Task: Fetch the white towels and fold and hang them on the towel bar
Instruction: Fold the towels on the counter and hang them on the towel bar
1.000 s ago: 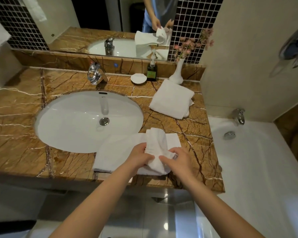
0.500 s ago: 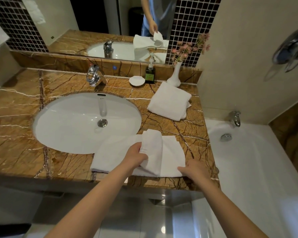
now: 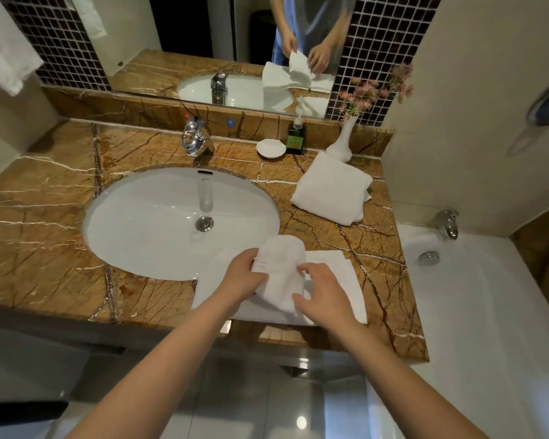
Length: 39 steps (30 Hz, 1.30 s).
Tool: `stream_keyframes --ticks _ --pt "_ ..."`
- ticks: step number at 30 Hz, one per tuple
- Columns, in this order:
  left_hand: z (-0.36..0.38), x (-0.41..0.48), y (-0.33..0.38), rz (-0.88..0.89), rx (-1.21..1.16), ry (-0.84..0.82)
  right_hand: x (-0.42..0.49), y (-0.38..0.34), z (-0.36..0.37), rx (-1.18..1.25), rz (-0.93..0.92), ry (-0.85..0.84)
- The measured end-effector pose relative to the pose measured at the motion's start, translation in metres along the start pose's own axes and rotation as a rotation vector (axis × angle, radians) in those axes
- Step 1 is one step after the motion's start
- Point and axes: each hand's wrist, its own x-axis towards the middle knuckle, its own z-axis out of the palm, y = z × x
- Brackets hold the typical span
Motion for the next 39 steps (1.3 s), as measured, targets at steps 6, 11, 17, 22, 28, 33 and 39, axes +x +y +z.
stream_keyframes --ticks 6,11,17,22,28,33,39 --pt "-0.092 -0.008 0.000 0.061 -0.019 0.133 -0.004 -0.061 0.050 -0.040 -0.218 0.081" --pt "-0.172 -0.017 -0.023 0.095 0.085 0.276 0.002 -0.098 0.094 -0.127 -0.218 0.190" --pt "-0.260 -0.027 -0.062 0.105 0.170 0.399 0.019 -0.170 0.135 -0.297 -0.492 0.241" --pt "-0.325 -0.026 -0.096 0.087 0.159 0.494 0.030 -0.224 0.178 -0.323 -0.549 0.197" --pt "-0.366 -0.030 -0.143 0.043 0.226 0.518 0.026 -0.262 0.230 -0.355 -0.547 0.052" --pt "-0.381 -0.029 -0.180 -0.024 0.437 0.513 0.022 -0.256 0.251 -0.376 -0.514 -0.006" --pt "-0.373 -0.025 -0.181 -0.114 0.783 0.610 0.027 -0.244 0.238 -0.255 -0.612 -0.153"
